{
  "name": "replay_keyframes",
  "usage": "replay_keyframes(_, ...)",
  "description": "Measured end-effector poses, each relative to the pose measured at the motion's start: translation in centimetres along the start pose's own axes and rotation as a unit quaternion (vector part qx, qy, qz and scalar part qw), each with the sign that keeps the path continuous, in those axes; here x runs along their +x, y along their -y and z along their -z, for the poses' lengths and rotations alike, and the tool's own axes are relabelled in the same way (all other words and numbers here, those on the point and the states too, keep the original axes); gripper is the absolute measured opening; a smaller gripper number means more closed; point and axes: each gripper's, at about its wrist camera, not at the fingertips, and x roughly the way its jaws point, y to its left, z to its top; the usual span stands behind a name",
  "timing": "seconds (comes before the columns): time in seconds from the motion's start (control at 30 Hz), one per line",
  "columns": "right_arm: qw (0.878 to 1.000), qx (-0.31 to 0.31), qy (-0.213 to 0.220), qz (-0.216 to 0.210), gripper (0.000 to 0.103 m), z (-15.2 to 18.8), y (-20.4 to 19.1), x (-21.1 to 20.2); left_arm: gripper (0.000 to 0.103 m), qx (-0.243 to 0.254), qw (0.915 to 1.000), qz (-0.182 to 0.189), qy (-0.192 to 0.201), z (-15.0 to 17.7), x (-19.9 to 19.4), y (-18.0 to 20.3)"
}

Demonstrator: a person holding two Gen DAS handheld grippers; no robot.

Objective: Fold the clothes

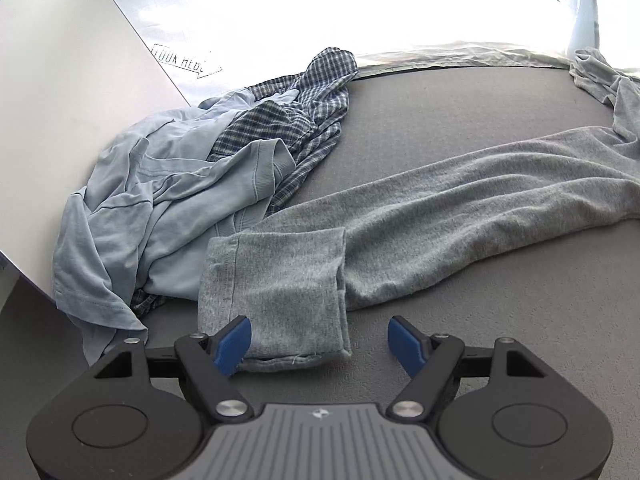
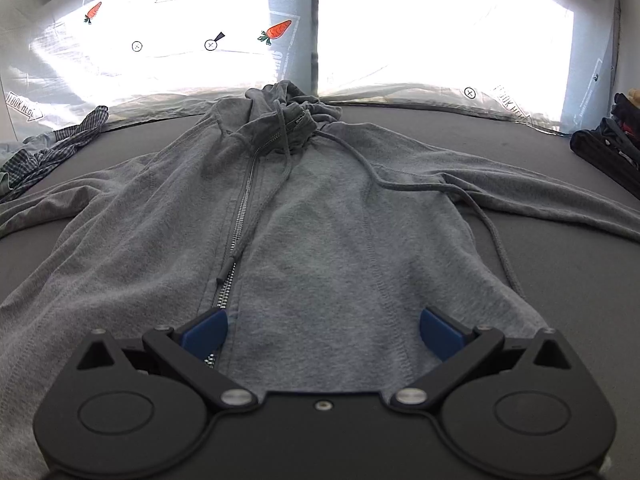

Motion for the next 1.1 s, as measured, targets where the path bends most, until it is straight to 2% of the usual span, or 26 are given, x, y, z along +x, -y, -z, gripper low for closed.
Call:
replay_keyframes(0.07, 1.000, 0.001, 0.000, 0.000, 0.103, 0.0, 0.0, 0.0, 0.064, -0.012, 0.9997, -0.022, 0.004, 0.0, 0.0, -0.8)
replay_keyframes(0.17, 1.000, 0.000, 0.000, 0.000, 0.103, 0.0, 0.0, 0.0, 0.059, -0.069, 0.9963, -0.048, 0.014, 0.0, -0.3, -3.3)
replay_keyframes(0.2, 1.000, 0.000, 0.000, 0.000, 0.103, 0.0, 0.0, 0.0, 0.057, -0.101, 0.9929, -0.061, 0.015, -0.1, -0.3, -4.3)
replay_keyframes(0.27, 1.000, 0.000, 0.000, -0.001, 0.103, 0.0, 0.0, 0.0, 0.043, -0.162, 0.9830, -0.085, 0.014, -0.2, -0.4, -6.2)
replay_keyframes(0.3, 1.000, 0.000, 0.000, -0.001, 0.103, 0.0, 0.0, 0.0, 0.041, -0.187, 0.9778, -0.093, 0.012, -0.2, -0.3, -7.0)
replay_keyframes(0.37, 1.000, 0.000, 0.000, -0.001, 0.103, 0.0, 0.0, 0.0, 0.037, -0.218, 0.9718, -0.091, -0.001, -0.4, 0.5, -8.3)
replay_keyframes(0.4, 1.000, 0.000, 0.000, -0.001, 0.103, 0.0, 0.0, 0.0, 0.037, -0.219, 0.9722, -0.084, -0.004, -0.5, 0.9, -8.6)
replay_keyframes(0.47, 1.000, 0.000, 0.000, -0.001, 0.103, 0.0, 0.0, 0.0, 0.037, -0.198, 0.9773, -0.075, -0.007, -0.6, 1.6, -8.5)
replay_keyframes(0.57, 1.000, 0.000, 0.000, -0.001, 0.103, 0.0, 0.0, 0.0, 0.038, -0.131, 0.9892, -0.065, -0.003, -0.8, 2.1, -7.1)
replay_keyframes(0.67, 1.000, 0.000, 0.000, -0.002, 0.103, 0.0, 0.0, 0.0, 0.038, -0.079, 0.9962, -0.036, 0.003, -0.6, 1.9, -5.5)
replay_keyframes(0.87, 1.000, 0.000, 0.000, -0.003, 0.103, 0.0, 0.0, 0.0, 0.042, -0.028, 0.9994, 0.019, 0.005, -0.1, 0.9, -2.5)
replay_keyframes(0.93, 1.000, 0.001, 0.000, -0.003, 0.103, 0.0, 0.0, 0.0, 0.048, -0.004, 0.9998, 0.016, 0.005, 0.2, 0.9, -1.5)
replay_keyframes(1.03, 1.000, 0.001, 0.000, -0.004, 0.103, 0.0, 0.1, 0.0, 0.048, 0.011, 0.9999, -0.012, 0.000, 0.3, 1.4, -0.6)
replay_keyframes(1.07, 1.000, 0.001, 0.000, -0.004, 0.103, 0.0, 0.1, 0.0, 0.038, -0.002, 1.0000, -0.009, -0.003, 0.2, 1.5, -0.8)
replay_keyframes(1.1, 1.000, 0.002, 0.000, -0.005, 0.103, 0.0, 0.2, 0.0, 0.024, -0.020, 0.9998, -0.005, -0.006, 0.1, 1.5, -1.2)
